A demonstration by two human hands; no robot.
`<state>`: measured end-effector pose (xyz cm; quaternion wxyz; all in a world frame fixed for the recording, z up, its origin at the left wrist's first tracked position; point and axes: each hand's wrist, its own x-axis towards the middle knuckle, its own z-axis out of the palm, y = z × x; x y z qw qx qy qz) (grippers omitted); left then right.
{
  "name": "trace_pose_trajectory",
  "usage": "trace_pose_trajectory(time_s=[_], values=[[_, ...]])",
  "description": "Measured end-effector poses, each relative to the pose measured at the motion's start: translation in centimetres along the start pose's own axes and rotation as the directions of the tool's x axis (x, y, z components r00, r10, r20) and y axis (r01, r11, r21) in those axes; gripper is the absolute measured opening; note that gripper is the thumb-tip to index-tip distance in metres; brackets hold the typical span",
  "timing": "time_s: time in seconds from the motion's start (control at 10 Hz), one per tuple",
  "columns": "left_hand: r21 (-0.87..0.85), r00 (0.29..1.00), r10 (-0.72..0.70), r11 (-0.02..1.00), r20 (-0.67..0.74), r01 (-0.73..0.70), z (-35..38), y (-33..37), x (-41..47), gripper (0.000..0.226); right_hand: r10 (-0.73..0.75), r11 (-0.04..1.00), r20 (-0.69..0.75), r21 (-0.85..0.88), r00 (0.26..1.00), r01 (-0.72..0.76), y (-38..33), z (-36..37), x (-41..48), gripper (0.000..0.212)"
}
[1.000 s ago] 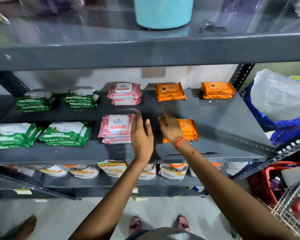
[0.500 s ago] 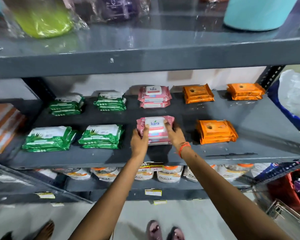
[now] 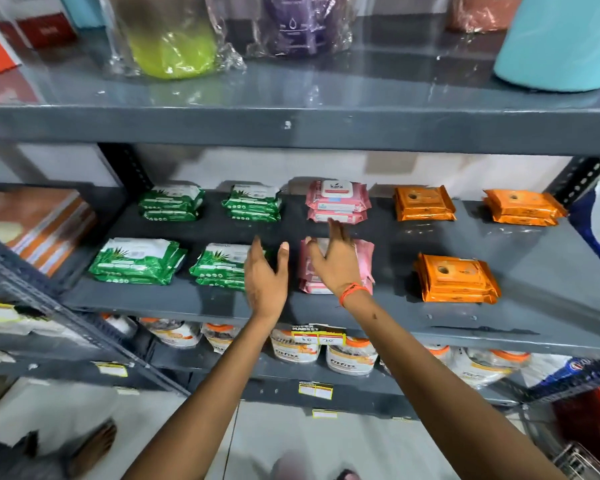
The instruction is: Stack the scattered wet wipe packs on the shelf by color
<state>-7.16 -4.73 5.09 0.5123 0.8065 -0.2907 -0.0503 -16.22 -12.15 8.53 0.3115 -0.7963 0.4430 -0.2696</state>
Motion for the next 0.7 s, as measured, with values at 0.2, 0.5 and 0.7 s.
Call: trace_pose_trajectory(time_s=[0.2, 0.5, 0.7], values=[[0.206, 0.983, -0.111, 0.969, -0.143, 0.140, -5.4, -4.7, 4.5, 0.071, 0.019, 0.997, 0.340, 0.060, 0.940, -0.042, -4.7, 5.6, -0.7, 0.060], [-0.014, 0.897, -0.396, 0.914, 0.194, 0.406, -7.1, -9.0, 6.7, 0.081, 0.332, 0.928, 0.403, 0.024, 0.853, -0.373, -5.4, 13.0, -0.6, 0.073], [0.020, 0.899, -0.388, 0.920, 0.203, 0.392, -7.9, -9.1, 7.3, 0.082, 0.330, 0.928, 0.380, 0.039, 0.864, -0.371, -5.8, 13.1, -0.6, 0.072]])
